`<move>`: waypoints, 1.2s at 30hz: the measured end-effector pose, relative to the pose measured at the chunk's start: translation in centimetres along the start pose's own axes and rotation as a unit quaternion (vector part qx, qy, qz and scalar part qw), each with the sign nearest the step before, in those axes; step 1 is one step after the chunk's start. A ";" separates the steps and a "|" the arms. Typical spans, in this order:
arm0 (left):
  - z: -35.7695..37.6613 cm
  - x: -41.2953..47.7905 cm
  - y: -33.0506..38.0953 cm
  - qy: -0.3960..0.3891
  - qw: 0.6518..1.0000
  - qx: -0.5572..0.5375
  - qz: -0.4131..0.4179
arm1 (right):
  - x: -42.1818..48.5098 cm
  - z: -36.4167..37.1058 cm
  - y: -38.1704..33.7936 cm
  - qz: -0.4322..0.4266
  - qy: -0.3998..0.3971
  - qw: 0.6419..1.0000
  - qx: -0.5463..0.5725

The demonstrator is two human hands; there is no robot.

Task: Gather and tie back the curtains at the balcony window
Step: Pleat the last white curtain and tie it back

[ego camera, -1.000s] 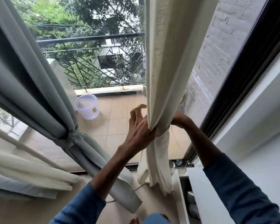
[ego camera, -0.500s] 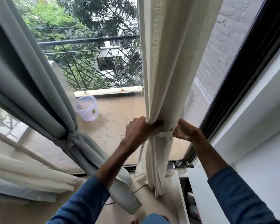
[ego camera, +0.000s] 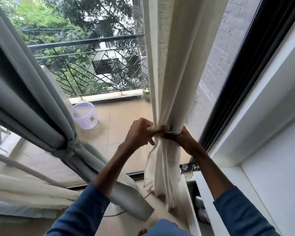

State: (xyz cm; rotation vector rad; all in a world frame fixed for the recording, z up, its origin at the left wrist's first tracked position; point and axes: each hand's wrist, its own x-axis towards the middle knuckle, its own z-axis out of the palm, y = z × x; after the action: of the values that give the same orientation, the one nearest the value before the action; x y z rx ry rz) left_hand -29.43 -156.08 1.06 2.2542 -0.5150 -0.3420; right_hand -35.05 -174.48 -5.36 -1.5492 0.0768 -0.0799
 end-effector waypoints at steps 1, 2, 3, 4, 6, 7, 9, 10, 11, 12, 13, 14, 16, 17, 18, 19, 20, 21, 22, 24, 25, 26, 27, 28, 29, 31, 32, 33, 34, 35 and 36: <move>-0.5 -0.4 -0.6 -0.032 0.999 -0.024 0.020 | 0.1 -0.4 0.1 0.002 0.005 1.000 0.010; -0.9 -0.9 -1.2 -0.048 0.997 -0.033 0.041 | 0.3 -0.8 0.2 0.004 0.012 1.000 0.016; -1.3 -1.3 -1.7 -0.048 0.997 -0.036 0.054 | 0.5 -1.0 0.2 0.009 0.015 1.000 0.024; -1.7 -1.6 -2.1 -0.034 0.997 -0.035 0.061 | 0.6 -1.2 0.2 0.015 0.019 0.999 0.036; -2.3 -2.0 -2.9 0.011 0.997 -0.033 0.066 | 0.9 -1.5 0.5 0.035 0.019 0.997 0.066; -2.6 -2.1 -3.3 0.033 0.997 -0.037 0.065 | 1.0 -1.6 0.6 0.047 0.016 0.996 0.079; -2.7 -2.3 -4.6 0.093 0.991 -0.066 0.067 | 1.1 -1.5 0.9 0.068 0.015 0.993 0.098; -2.4 -2.5 -5.2 0.136 0.985 -0.077 0.067 | 1.2 -1.4 1.1 0.072 0.021 0.992 0.104; -2.0 -2.7 -5.6 0.184 0.978 -0.079 0.065 | 1.2 -1.0 1.2 0.071 0.031 0.991 0.113; -1.4 -2.9 -5.7 0.229 0.969 -0.069 0.063 | 1.2 -0.7 1.3 0.067 0.044 0.990 0.120; -0.7 -3.2 -5.5 0.265 0.961 -0.053 0.064 | 1.2 -0.2 1.2 0.062 0.059 0.988 0.126; 0.0 -3.5 -5.2 0.290 0.954 -0.035 0.071 | 1.1 0.3 1.2 0.057 0.075 0.987 0.131; 1.6 -4.1 -4.5 0.312 0.944 -0.014 0.104 | 0.5 1.3 0.9 0.053 0.114 0.982 0.139; 2.4 -4.3 -4.2 0.316 0.940 -0.011 0.126 | 0.1 1.9 0.7 0.051 0.134 0.979 0.143; 3.1 -4.5 -4.0 0.313 0.938 -0.018 0.146 | -0.3 2.4 0.8 0.047 0.155 0.977 0.138; 3.8 -4.7 -3.9 0.302 0.939 -0.039 0.160 | -0.8 2.8 0.9 0.042 0.172 0.976 0.129; 4.5 -5.0 -3.8 0.282 0.943 -0.072 0.161 | -1.2 3.2 1.2 0.039 0.186 0.975 0.118; 4.9 -5.2 -3.8 0.255 0.949 -0.107 0.152 | -1.7 3.5 1.3 0.037 0.195 0.973 0.114; 5.2 -5.4 -4.0 0.223 0.955 -0.141 0.136 | -2.1 3.7 1.4 0.037 0.203 0.972 0.113; 5.0 -5.6 -4.7 0.118 0.963 -0.215 0.110 | -2.7 3.8 1.3 0.039 0.216 0.968 0.119; 4.7 -5.7 -5.1 0.049 0.960 -0.255 0.101 | -2.8 3.7 1.2 0.036 0.219 0.967 0.123; 4.4 -5.9 -5.4 -0.005 0.956 -0.276 0.098 | -3.0 3.6 1.1 0.032 0.219 0.967 0.126; 4.3 -6.0 -5.6 -0.027 0.957 -0.271 0.101 | -3.0 3.5 1.0 0.029 0.220 0.967 0.127; 4.3 -6.0 -5.5 -0.011 0.964 -0.243 0.108 | -3.0 3.3 1.0 0.029 0.219 0.967 0.125; 4.4 -6.0 -5.3 0.020 0.968 -0.223 0.112 | -3.0 3.2 1.0 0.031 0.217 0.968 0.123; 4.5 -5.6 -4.8 0.078 0.965 -0.229 0.098 | -2.9 3.0 1.1 0.035 0.212 0.970 0.115; 4.5 -5.4 -4.7 0.092 0.963 -0.237 0.089 | -2.9 3.0 1.2 0.037 0.212 0.970 0.114; 4.4 -5.2 -4.6 0.105 0.962 -0.237 0.088 | -2.9 2.9 1.1 0.039 0.215 0.969 0.114; 4.2 -5.0 -4.7 0.122 0.963 -0.221 0.095 | -2.9 2.7 1.2 0.042 0.218 0.968 0.115; 4.1 -5.0 -4.8 0.139 0.964 -0.200 0.109 | -2.9 2.6 1.2 0.045 0.219 0.968 0.116; 3.8 -4.9 -4.8 0.151 0.963 -0.183 0.125 | -2.8 2.5 1.2 0.049 0.219 0.968 0.115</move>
State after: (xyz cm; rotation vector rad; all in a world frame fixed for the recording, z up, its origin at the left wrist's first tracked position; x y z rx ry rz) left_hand -34.06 -153.28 -4.64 1.8144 -0.5184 0.0376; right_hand -37.58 -171.70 -6.50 -1.2704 0.4784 -0.3419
